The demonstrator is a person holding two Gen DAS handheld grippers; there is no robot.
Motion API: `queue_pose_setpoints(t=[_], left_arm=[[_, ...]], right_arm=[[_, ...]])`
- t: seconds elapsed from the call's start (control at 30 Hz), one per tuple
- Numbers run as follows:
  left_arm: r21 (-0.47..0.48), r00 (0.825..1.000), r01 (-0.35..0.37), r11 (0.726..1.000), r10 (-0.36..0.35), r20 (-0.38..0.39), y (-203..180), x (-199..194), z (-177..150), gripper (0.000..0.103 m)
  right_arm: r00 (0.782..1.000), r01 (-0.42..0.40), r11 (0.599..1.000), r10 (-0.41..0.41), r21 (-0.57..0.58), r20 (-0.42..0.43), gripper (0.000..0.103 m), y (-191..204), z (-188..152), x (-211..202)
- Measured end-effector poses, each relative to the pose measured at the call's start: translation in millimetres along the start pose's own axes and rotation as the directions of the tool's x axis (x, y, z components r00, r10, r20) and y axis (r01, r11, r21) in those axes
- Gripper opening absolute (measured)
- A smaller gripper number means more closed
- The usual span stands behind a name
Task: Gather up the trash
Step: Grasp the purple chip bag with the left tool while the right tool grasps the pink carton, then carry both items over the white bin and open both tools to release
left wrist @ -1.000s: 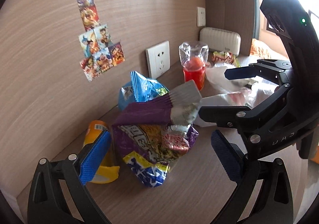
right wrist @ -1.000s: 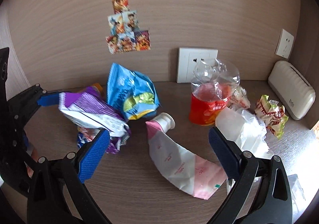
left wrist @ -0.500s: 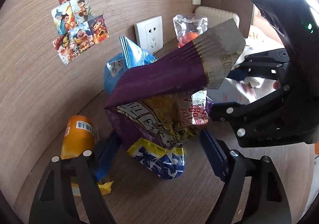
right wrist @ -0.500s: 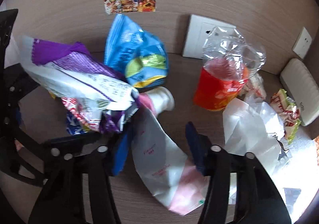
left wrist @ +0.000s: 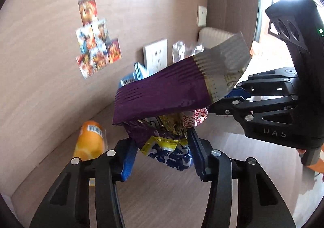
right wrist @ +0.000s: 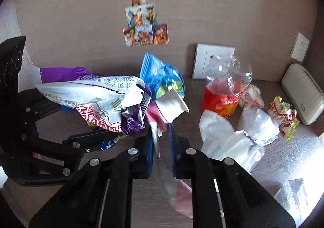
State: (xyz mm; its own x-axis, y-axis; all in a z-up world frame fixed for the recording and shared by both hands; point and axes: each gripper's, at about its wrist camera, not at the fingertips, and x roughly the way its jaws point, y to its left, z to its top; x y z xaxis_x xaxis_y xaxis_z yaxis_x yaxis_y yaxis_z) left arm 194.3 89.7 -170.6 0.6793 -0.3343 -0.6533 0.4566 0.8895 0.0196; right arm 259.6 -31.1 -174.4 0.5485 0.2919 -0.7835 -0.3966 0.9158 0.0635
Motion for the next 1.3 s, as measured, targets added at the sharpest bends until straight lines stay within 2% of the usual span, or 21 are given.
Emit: queue_pose_setpoints(t=[0.2, 0.43, 0.57, 0.63, 0.9, 1.3], left_arm=[[0.004, 0.997, -0.003, 1.0, 0.003, 0.071, -16.8, -35.9, 12.6, 0.047], [0.017, 0.993, -0.006, 1.0, 0.004, 0.119, -39.4, -72.3, 19.2, 0.047], [0.018, 0.991, 0.01, 1.0, -0.012, 0.136, -64.9, -85.4, 25.5, 0.047], [0.027, 0.99, 0.011, 1.0, -0.015, 0.14, -86.5, -77.0, 38.5, 0.047], [0.073, 0.99, 0.027, 0.997, -0.037, 0.134, -166.5, -93.3, 45.5, 0.047], [0.159, 0.984, 0.134, 0.978, -0.15, 0.096, -289.7, -101.6, 43.3, 0.047]], right_arm=[[0.996, -0.004, 0.999, 0.0, 0.045, 0.091, 0.015, -6.5, 11.0, -44.0], [0.99, 0.019, 0.996, -0.03, 0.086, 0.134, 0.015, -13.2, 6.1, -81.8], [0.987, 0.037, 0.993, -0.054, 0.109, 0.151, 0.015, -27.1, -7.2, -109.8], [0.986, 0.045, 0.992, -0.064, 0.121, 0.156, 0.015, -34.2, -15.4, -125.0], [0.98, 0.05, 0.982, -0.083, 0.181, 0.179, 0.015, -72.0, -62.0, -188.1], [0.971, 0.124, 0.949, -0.176, 0.291, 0.162, 0.015, -133.4, -149.8, -268.8]])
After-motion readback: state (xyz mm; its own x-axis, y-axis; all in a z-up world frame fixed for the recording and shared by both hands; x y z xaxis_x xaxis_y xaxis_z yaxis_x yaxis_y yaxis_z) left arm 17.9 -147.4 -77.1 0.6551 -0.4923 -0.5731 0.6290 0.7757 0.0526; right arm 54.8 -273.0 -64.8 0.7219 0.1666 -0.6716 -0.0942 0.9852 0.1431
